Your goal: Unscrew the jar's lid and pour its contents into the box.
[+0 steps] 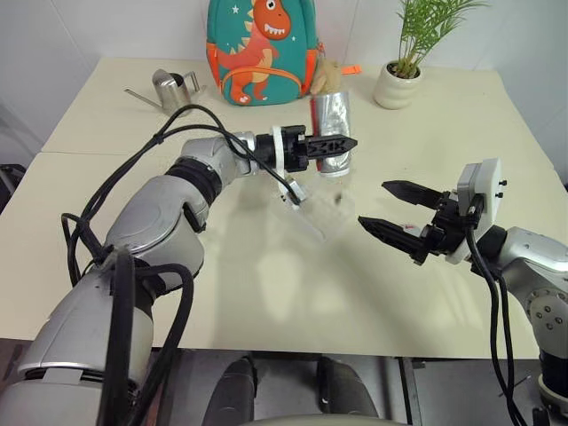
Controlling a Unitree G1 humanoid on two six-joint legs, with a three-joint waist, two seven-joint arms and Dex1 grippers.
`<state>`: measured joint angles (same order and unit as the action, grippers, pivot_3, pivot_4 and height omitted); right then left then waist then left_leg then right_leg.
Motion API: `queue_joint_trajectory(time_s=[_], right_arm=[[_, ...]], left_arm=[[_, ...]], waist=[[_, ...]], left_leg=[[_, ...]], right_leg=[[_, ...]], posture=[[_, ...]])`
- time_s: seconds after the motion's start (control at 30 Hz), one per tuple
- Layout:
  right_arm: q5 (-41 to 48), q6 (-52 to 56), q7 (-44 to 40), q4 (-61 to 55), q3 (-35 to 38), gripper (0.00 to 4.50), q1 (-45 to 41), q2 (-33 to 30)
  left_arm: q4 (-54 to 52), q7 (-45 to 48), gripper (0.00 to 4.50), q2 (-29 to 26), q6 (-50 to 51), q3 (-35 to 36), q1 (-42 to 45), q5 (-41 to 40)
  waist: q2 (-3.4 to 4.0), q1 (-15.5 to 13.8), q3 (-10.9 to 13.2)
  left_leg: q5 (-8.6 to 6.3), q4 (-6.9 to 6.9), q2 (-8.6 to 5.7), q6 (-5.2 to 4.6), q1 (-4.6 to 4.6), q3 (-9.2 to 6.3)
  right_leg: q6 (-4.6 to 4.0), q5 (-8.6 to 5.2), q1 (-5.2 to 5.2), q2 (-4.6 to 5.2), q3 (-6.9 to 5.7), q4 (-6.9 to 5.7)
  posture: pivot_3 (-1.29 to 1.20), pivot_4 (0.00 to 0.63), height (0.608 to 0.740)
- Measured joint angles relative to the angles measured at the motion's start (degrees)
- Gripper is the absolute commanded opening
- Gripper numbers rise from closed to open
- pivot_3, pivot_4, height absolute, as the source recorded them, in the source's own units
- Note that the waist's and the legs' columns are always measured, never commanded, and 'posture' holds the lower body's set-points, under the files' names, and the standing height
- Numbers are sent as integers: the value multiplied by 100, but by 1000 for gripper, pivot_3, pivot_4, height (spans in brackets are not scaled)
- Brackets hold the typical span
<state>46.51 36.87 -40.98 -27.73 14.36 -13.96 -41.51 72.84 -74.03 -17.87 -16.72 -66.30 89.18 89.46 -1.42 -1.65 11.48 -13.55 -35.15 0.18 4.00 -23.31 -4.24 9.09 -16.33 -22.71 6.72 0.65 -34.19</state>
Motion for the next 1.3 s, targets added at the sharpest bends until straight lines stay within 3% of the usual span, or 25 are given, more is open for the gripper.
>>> queue_joint_trajectory(time_s=[0.37, 0.53, 0.63, 0.73, 0.83, 0.9, 1.0, 1.1, 1.23, 1.3], right_arm=[[-11, -74, 36, 3, -33, 4466, 6, 182], [-56, -99, 17, 36, -48, 4466, 90, 217], [-68, -143, -28, 89, -55, 4466, 90, 224], [-88, -185, -119, 131, -81, 4466, 81, 226], [-144, -206, -288, 279, -215, 4466, 26, 224], [-264, -233, -445, 415, -347, 4466, -65, 204], [-500, -374, -703, 788, -529, 4466, -450, 109], [-678, -484, -965, 1041, -593, 4466, -597, -1], [-882, -573, -1252, 1262, -864, 4466, -719, -5], [-947, -595, -1313, 1335, -924, 4466, -744, -1]], left_arm=[[197, -326, 1952, -8, -67, -440, 16, 10], [42, -502, 1952, -304, -1476, -308, 16, -381], [-15, -74, 1952, -600, -2951, 160, -20, -1066], [227, 1350, 1952, -908, -4267, 1272, -375, -2377], [798, 4273, 1952, -977, -5036, 3164, -1239, -4589], [784, 6592, 1952, -874, -4696, 4425, -1843, -6167], [164, 8956, 1952, -735, -3362, 5780, -2625, -8065], [-652, 9778, 1952, -803, -2242, 6520, -3268, -9083], [-2471, 9821, 1952, -999, -395, 7416, -4470, -10071], [-2988, 9693, 1952, -1037, 54, 7653, -4920, -10224]], waist=[[-1, 4, 1], [-1, 10, 1], [-1, 13, 1], [1, 25, 0], [5, 43, -3], [6, 44, -3], [6, 61, -3], [6, 86, -3], [6, 179, -4], [4, 191, -5]], left_leg=[[2, -2, 0, 3, 1, 3], [2, -2, 0, 5, 1, 6], [3, -4, 0, 7, 3, 8], [4, -8, 0, 8, 8, 15], [4, -21, 3, 8, 12, 25], [4, -36, 2, 7, 9, 26], [-1, -65, 3, -2, 9, 26], [-12, -79, 6, -22, 10, 18], [-14, -92, 6, -26, 15, 18], [-15, -93, 7, -28, 24, 18]], right_leg=[[0, 0, -2, 1, 3, -6], [0, 0, -3, 2, 6, -8], [0, 0, -3, 2, 8, -12], [-1, 0, -3, 3, 12, -19], [-4, 1, -3, 2, 16, -30], [-5, 2, -3, 2, 17, -40], [-7, 3, 0, 2, 22, -65], [-7, 3, -1, 0, 21, -88], [-7, 3, 1, -1, 31, -105], [-7, 3, 1, -2, 35, -115]], posture=[[0, 150, 740], [0, 150, 740], [0, 150, 740], [0, 150, 740], [0, 150, 740], [0, 150, 740], [0, 150, 740], [0, 150, 740], [0, 150, 740], [0, 150, 740]])
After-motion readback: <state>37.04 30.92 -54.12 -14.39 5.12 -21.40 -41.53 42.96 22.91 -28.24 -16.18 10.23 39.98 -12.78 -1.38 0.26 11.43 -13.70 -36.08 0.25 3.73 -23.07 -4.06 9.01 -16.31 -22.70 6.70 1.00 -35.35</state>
